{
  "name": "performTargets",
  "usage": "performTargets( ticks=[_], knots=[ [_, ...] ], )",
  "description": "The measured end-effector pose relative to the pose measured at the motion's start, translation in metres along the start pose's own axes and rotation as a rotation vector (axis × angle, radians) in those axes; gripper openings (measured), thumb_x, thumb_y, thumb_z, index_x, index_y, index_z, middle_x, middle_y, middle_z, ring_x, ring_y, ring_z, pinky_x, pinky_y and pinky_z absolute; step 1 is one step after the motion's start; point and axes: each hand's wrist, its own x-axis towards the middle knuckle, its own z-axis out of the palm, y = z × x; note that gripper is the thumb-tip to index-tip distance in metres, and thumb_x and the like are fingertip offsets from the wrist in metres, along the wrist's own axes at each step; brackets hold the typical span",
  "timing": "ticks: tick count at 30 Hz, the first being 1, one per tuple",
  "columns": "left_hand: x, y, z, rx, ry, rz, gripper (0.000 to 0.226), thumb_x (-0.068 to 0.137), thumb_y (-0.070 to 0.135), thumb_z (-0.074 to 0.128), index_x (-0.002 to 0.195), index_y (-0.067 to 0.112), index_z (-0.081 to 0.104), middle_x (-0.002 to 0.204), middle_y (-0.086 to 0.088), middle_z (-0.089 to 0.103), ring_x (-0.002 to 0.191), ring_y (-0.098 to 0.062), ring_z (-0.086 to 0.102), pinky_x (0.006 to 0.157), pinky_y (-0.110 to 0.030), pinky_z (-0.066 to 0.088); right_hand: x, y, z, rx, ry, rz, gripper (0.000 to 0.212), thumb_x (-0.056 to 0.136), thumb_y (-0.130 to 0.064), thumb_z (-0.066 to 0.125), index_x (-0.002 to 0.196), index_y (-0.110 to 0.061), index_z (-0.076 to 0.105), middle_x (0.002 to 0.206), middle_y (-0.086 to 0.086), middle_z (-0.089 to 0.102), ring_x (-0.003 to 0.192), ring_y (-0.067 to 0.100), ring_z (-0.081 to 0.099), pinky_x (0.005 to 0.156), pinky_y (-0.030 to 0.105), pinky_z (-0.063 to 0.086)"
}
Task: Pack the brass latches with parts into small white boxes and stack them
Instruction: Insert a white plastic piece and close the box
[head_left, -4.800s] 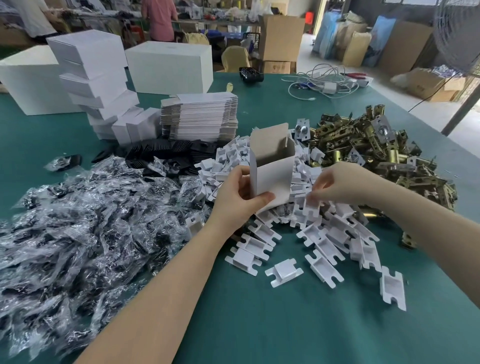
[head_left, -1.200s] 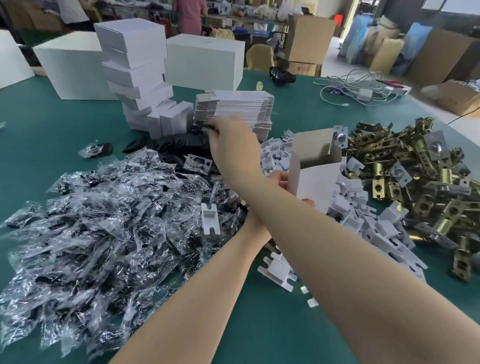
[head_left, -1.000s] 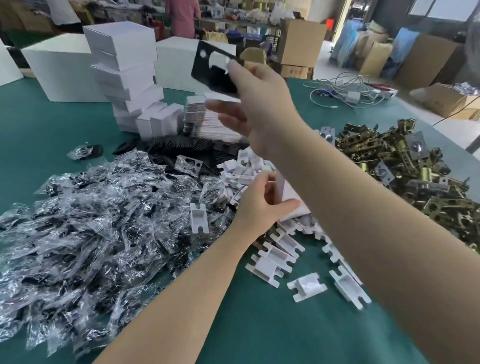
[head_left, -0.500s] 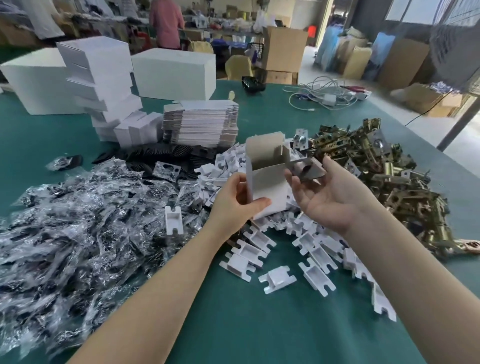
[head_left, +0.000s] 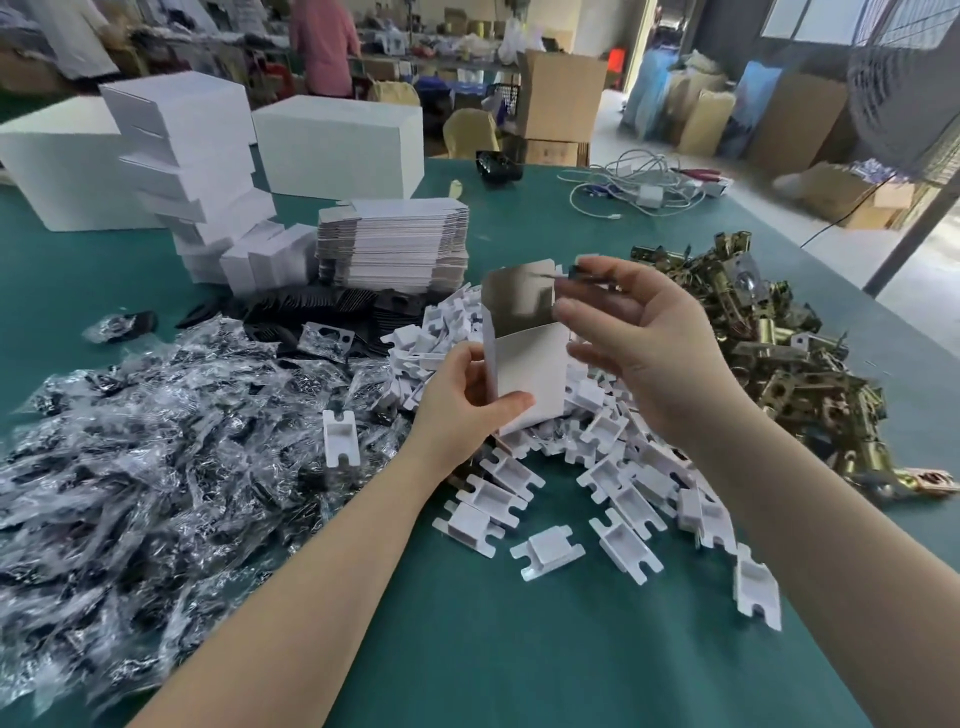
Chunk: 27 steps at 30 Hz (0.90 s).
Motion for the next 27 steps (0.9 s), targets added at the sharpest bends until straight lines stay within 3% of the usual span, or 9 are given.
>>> performTargets(
  ticks=[3, 5, 8, 13, 16, 19, 24, 27],
  knots=[
    [-0.001, 0.001, 0.0, 0.005, -0.002, 0.018, 0.043, 0.07, 0.025, 0.082, 0.102, 0.031, 0.054, 0.098, 0.012, 0.073, 0.093, -0.012, 0.07, 0.081, -0.026, 0.058, 0.01, -0.004, 0.001, -0.379, 0.067, -0.236, 0.017, 0.086, -0.009, 0.074, 0.095, -0.024, 0.073, 0.082, -0.003, 0.076, 0.075, 0.013, 0.072, 0.063, 0.022, 0.055],
    [-0.001, 0.0, 0.0, -0.001, -0.001, 0.021, 0.043, 0.072, 0.02, 0.083, 0.102, 0.03, 0.054, 0.1, 0.011, 0.074, 0.094, -0.012, 0.07, 0.08, -0.025, 0.057, 0.022, -0.008, 0.002, -0.637, 0.022, -0.321, 0.012, 0.086, -0.02, 0.075, 0.094, -0.028, 0.074, 0.079, -0.001, 0.072, 0.064, 0.013, 0.062, 0.06, 0.027, 0.051],
    [0.0, -0.001, -0.001, 0.011, -0.005, 0.026, 0.044, 0.077, 0.015, 0.083, 0.103, 0.031, 0.053, 0.103, 0.007, 0.073, 0.098, -0.012, 0.069, 0.083, -0.029, 0.058, 0.042, -0.023, 0.003, -0.91, -0.091, -0.307, 0.01, 0.081, -0.04, 0.075, 0.089, -0.038, 0.069, 0.092, -0.002, 0.056, 0.071, 0.004, 0.045, 0.064, 0.021, 0.039],
    [0.001, -0.001, 0.0, 0.016, -0.012, 0.036, 0.046, 0.078, 0.013, 0.084, 0.104, 0.033, 0.051, 0.109, 0.009, 0.072, 0.102, -0.007, 0.068, 0.086, -0.027, 0.057, 0.06, -0.049, 0.006, -0.981, -0.381, -0.157, 0.008, 0.085, -0.03, 0.074, 0.089, -0.025, 0.068, 0.078, -0.01, 0.071, 0.063, 0.002, 0.061, 0.065, 0.025, 0.053],
    [0.001, 0.0, 0.0, 0.027, -0.009, 0.047, 0.047, 0.079, 0.013, 0.084, 0.103, 0.035, 0.05, 0.109, 0.01, 0.071, 0.102, -0.005, 0.067, 0.085, -0.024, 0.057, 0.07, -0.052, 0.004, -1.027, -0.439, -0.129, 0.013, 0.087, -0.03, 0.073, 0.097, -0.021, 0.068, 0.083, -0.008, 0.073, 0.067, 0.005, 0.063, 0.065, 0.024, 0.052],
    [0.001, 0.0, -0.001, 0.04, -0.002, 0.054, 0.047, 0.078, 0.014, 0.084, 0.102, 0.035, 0.05, 0.111, 0.01, 0.071, 0.104, -0.006, 0.067, 0.087, -0.026, 0.057, 0.076, -0.049, 0.003, -1.115, -0.48, -0.149, 0.01, 0.088, -0.029, 0.072, 0.095, -0.023, 0.07, 0.079, -0.015, 0.07, 0.061, -0.009, 0.06, 0.056, 0.006, 0.044],
    [0.001, 0.0, -0.001, 0.041, -0.006, 0.06, 0.046, 0.078, 0.015, 0.084, 0.102, 0.036, 0.05, 0.11, 0.01, 0.071, 0.103, -0.005, 0.067, 0.086, -0.026, 0.057, 0.074, -0.042, 0.007, -1.266, -0.549, -0.191, 0.014, 0.09, -0.024, 0.07, 0.103, -0.028, 0.073, 0.082, -0.025, 0.065, 0.072, -0.007, 0.061, 0.067, 0.009, 0.043],
    [0.0, 0.002, 0.0, 0.036, -0.001, 0.062, 0.046, 0.077, 0.015, 0.085, 0.1, 0.036, 0.051, 0.108, 0.01, 0.071, 0.1, -0.004, 0.068, 0.082, -0.023, 0.056, 0.072, -0.041, 0.013, -1.401, -0.63, -0.225, 0.019, 0.091, -0.023, 0.068, 0.108, -0.029, 0.073, 0.079, -0.029, 0.058, 0.075, -0.013, 0.053, 0.069, 0.007, 0.037]
  ],
)
